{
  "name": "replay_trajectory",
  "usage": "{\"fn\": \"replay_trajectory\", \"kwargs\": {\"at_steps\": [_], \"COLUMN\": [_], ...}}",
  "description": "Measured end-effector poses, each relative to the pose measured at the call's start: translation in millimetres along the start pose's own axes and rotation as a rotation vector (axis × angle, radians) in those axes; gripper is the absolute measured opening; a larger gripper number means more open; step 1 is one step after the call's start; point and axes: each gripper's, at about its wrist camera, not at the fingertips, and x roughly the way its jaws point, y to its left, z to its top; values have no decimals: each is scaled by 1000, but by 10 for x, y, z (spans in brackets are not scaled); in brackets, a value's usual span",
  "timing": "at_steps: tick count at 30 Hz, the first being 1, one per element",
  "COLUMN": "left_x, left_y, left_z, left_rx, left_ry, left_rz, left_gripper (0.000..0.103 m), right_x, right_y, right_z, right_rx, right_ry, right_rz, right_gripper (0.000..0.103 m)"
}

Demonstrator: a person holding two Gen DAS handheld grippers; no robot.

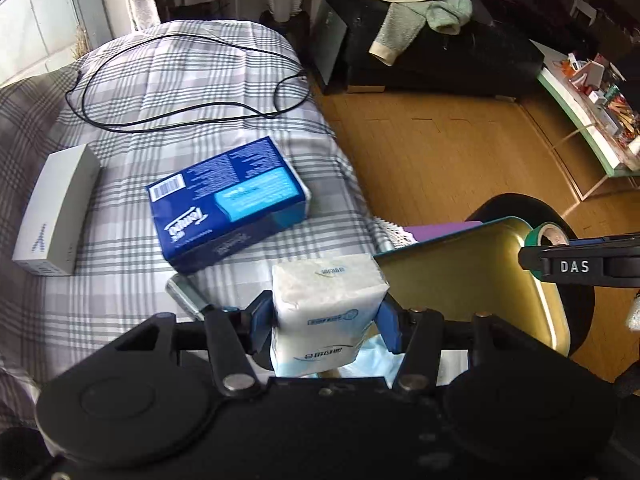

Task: Organize soft objects
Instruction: 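Carry the tape roll and tissue pack into the gold tray and open both grippers, then lift both grippers away from the gold tray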

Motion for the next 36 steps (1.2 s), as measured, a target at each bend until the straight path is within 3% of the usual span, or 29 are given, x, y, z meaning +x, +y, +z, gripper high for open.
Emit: {"fn": "replay_trajectory", "kwargs": {"at_steps": [13, 15, 17, 26, 36], "left_x": [476, 496, 499, 478, 396], "left_y": [-650, -680, -705, -651, -553], "left_z": [-41, -37, -28, -92, -203], "left_rx": [11, 16, 26, 39, 35], "left_ry": [70, 58, 41, 33, 37], "left_rz": [-20, -9, 4, 45, 117], "left_gripper": [54, 67, 73, 83, 99], "right_x": [93, 116, 146, 181, 71], "right_y": [-362, -412, -458, -562, -445], "right_z": [-146, -174, -189, -190, -174], "right_rx": [16, 16, 20, 48, 15], "right_ry": [45, 54, 65, 117, 74], "right_rz": [-10, -11, -11, 53, 64], "right_gripper": [48, 48, 48, 48, 50]}}
